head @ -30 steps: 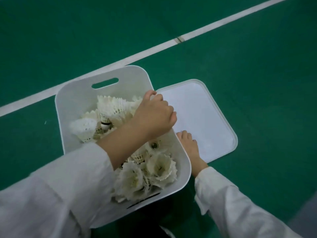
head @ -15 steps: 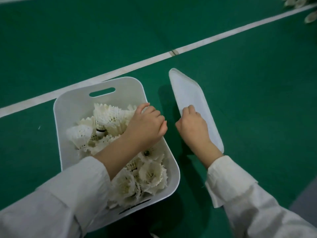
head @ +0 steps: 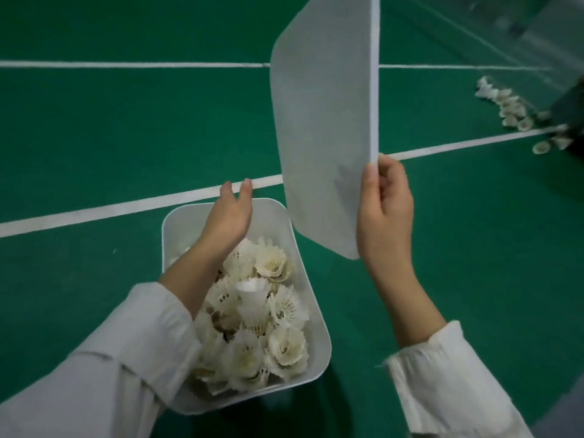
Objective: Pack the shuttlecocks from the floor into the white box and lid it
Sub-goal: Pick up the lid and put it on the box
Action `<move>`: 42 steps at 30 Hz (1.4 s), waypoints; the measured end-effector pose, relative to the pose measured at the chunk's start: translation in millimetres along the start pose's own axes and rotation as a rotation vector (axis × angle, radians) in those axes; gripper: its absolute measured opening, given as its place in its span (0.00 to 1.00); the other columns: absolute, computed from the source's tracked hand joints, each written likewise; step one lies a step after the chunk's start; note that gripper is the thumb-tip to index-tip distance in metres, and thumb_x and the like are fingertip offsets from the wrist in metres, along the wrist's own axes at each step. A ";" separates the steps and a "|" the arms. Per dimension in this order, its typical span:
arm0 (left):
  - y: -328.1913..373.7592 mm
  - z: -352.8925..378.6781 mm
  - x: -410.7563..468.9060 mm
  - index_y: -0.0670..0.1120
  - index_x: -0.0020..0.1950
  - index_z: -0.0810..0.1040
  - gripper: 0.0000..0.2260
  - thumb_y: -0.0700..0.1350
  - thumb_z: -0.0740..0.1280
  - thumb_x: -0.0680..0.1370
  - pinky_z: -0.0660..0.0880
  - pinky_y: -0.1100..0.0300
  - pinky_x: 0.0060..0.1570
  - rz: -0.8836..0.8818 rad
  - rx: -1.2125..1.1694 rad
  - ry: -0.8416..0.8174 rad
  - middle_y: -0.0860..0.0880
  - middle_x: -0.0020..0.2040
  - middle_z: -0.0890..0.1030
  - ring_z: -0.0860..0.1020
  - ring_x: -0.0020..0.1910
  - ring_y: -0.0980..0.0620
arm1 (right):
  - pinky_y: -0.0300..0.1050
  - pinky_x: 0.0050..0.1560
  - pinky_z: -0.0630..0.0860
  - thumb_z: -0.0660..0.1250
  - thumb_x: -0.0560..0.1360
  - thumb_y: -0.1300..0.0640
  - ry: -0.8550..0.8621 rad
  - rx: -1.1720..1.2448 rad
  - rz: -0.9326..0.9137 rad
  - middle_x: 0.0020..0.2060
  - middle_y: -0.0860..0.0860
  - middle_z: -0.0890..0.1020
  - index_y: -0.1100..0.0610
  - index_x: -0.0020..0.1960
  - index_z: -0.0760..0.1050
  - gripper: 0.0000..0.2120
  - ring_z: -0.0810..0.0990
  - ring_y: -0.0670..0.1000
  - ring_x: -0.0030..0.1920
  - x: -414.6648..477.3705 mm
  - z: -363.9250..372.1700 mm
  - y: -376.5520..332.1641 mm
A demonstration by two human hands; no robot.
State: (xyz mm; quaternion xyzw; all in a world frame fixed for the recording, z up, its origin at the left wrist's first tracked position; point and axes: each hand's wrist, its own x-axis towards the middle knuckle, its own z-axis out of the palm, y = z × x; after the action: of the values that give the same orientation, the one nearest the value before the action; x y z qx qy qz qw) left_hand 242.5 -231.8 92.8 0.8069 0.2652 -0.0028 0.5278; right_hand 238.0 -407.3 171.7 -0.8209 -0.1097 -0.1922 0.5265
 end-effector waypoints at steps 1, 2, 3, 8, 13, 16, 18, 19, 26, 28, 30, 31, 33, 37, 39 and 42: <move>-2.0 -8.5 -4.0 0.48 0.76 0.51 0.28 0.61 0.46 0.80 0.55 0.51 0.69 0.007 -0.010 0.020 0.47 0.76 0.57 0.58 0.74 0.46 | 0.30 0.39 0.69 0.55 0.80 0.58 0.010 0.021 -0.008 0.38 0.40 0.74 0.57 0.53 0.71 0.07 0.72 0.36 0.37 -2.4 -0.9 -5.8; -4.5 -15.4 -8.3 0.48 0.76 0.51 0.28 0.60 0.46 0.80 0.55 0.52 0.69 0.017 -0.023 0.036 0.48 0.76 0.57 0.58 0.74 0.46 | 0.29 0.39 0.69 0.55 0.80 0.59 0.027 0.052 -0.008 0.38 0.40 0.75 0.57 0.53 0.71 0.07 0.72 0.35 0.37 -4.6 -2.0 -10.5; -6.3 -21.1 -12.3 0.47 0.76 0.52 0.28 0.60 0.46 0.80 0.55 0.52 0.69 0.027 -0.045 0.048 0.47 0.76 0.58 0.58 0.74 0.47 | 0.28 0.40 0.69 0.55 0.80 0.60 0.042 0.087 0.001 0.38 0.40 0.75 0.57 0.52 0.72 0.07 0.73 0.34 0.37 -6.7 -3.4 -15.0; -21.2 -45.3 -29.0 0.45 0.69 0.65 0.26 0.60 0.50 0.80 0.65 0.52 0.63 0.030 -0.257 0.136 0.47 0.66 0.71 0.69 0.67 0.46 | 0.32 0.42 0.72 0.55 0.80 0.59 -0.029 0.219 0.136 0.40 0.44 0.78 0.57 0.50 0.75 0.10 0.75 0.40 0.40 -21.5 -2.4 -27.8; -60.4 -78.9 -69.3 0.46 0.53 0.76 0.12 0.53 0.59 0.80 0.72 0.59 0.44 0.018 -0.385 0.306 0.53 0.45 0.79 0.76 0.44 0.54 | 0.44 0.43 0.71 0.56 0.79 0.57 -0.111 0.215 0.327 0.38 0.51 0.76 0.57 0.39 0.73 0.12 0.73 0.48 0.40 -46.3 9.9 -6.3; -84.2 -79.1 -104.1 0.46 0.46 0.77 0.11 0.52 0.61 0.78 0.67 0.62 0.33 -0.054 -0.325 0.426 0.54 0.38 0.77 0.72 0.35 0.58 | 0.42 0.40 0.70 0.59 0.78 0.51 -0.246 0.112 0.394 0.38 0.47 0.76 0.55 0.43 0.72 0.09 0.73 0.45 0.38 -68.0 20.6 15.7; -96.5 -72.7 -120.6 0.47 0.45 0.76 0.09 0.51 0.62 0.78 0.67 0.63 0.34 -0.091 -0.318 0.467 0.55 0.39 0.77 0.72 0.36 0.58 | 0.43 0.42 0.73 0.61 0.76 0.47 -0.338 0.030 0.416 0.45 0.46 0.79 0.54 0.51 0.73 0.11 0.77 0.46 0.43 -82.6 24.1 32.1; -103.2 -68.5 -125.9 0.47 0.46 0.76 0.09 0.51 0.61 0.79 0.68 0.63 0.34 -0.095 -0.319 0.474 0.55 0.39 0.77 0.72 0.37 0.58 | 0.43 0.43 0.73 0.62 0.76 0.47 -0.360 0.011 0.431 0.46 0.46 0.79 0.53 0.53 0.72 0.11 0.78 0.47 0.45 -88.9 24.3 39.8; -130.2 -32.0 -148.1 0.45 0.62 0.75 0.13 0.48 0.58 0.81 0.68 0.61 0.47 -0.081 -0.280 0.404 0.51 0.53 0.78 0.75 0.50 0.53 | 0.44 0.47 0.72 0.61 0.77 0.48 -0.387 -0.036 0.536 0.48 0.44 0.79 0.52 0.54 0.71 0.10 0.78 0.47 0.47 -125.6 14.8 85.3; -134.1 -24.7 -149.9 0.45 0.63 0.74 0.14 0.47 0.58 0.81 0.68 0.62 0.49 -0.093 -0.268 0.393 0.50 0.55 0.78 0.75 0.52 0.52 | 0.45 0.47 0.73 0.61 0.77 0.48 -0.387 -0.038 0.565 0.47 0.45 0.79 0.52 0.52 0.72 0.09 0.79 0.47 0.47 -132.4 12.6 94.9; -138.9 -20.1 -151.5 0.45 0.66 0.72 0.14 0.45 0.58 0.81 0.69 0.61 0.52 -0.108 -0.278 0.382 0.50 0.58 0.78 0.75 0.54 0.52 | 0.45 0.46 0.73 0.61 0.76 0.48 -0.393 -0.045 0.583 0.45 0.44 0.80 0.51 0.50 0.73 0.08 0.78 0.48 0.45 -137.8 12.4 101.4; -141.7 -18.4 -152.0 0.45 0.67 0.71 0.15 0.45 0.58 0.81 0.69 0.61 0.54 -0.108 -0.280 0.382 0.50 0.59 0.77 0.74 0.55 0.52 | 0.45 0.45 0.73 0.61 0.76 0.47 -0.397 -0.044 0.591 0.44 0.44 0.80 0.51 0.49 0.73 0.08 0.78 0.48 0.44 -139.2 13.0 103.7; -145.8 -16.4 -152.2 0.46 0.70 0.69 0.17 0.44 0.58 0.81 0.68 0.62 0.57 -0.100 -0.275 0.389 0.50 0.63 0.76 0.74 0.59 0.53 | 0.45 0.45 0.74 0.61 0.76 0.47 -0.404 -0.039 0.604 0.43 0.44 0.80 0.50 0.48 0.73 0.08 0.79 0.48 0.43 -138.2 15.7 106.4; -151.2 -15.3 -148.1 0.46 0.70 0.69 0.17 0.44 0.57 0.81 0.68 0.63 0.56 -0.104 -0.275 0.411 0.51 0.62 0.76 0.74 0.58 0.55 | 0.44 0.43 0.73 0.61 0.76 0.47 -0.432 -0.031 0.595 0.44 0.44 0.80 0.53 0.52 0.73 0.11 0.79 0.46 0.43 -131.1 21.1 106.7; -152.6 -13.8 -147.0 0.47 0.69 0.69 0.16 0.45 0.56 0.81 0.68 0.64 0.53 -0.107 -0.271 0.406 0.52 0.61 0.77 0.74 0.55 0.56 | 0.43 0.42 0.72 0.61 0.76 0.47 -0.437 -0.037 0.589 0.45 0.44 0.79 0.53 0.53 0.73 0.12 0.79 0.46 0.44 -130.6 20.9 107.0; -156.1 -11.8 -146.8 0.46 0.69 0.69 0.16 0.46 0.54 0.82 0.67 0.63 0.51 -0.132 -0.246 0.393 0.50 0.58 0.77 0.74 0.52 0.54 | 0.44 0.43 0.73 0.60 0.77 0.47 -0.461 -0.058 0.571 0.45 0.42 0.79 0.52 0.54 0.72 0.11 0.79 0.45 0.45 -130.4 21.8 105.5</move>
State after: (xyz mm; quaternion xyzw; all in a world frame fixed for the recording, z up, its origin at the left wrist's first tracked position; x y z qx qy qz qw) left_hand 45.9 -237.0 7.1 0.7024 0.4133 0.1520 0.5592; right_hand 165.0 -429.1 20.6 -0.8547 0.0134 0.1496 0.4969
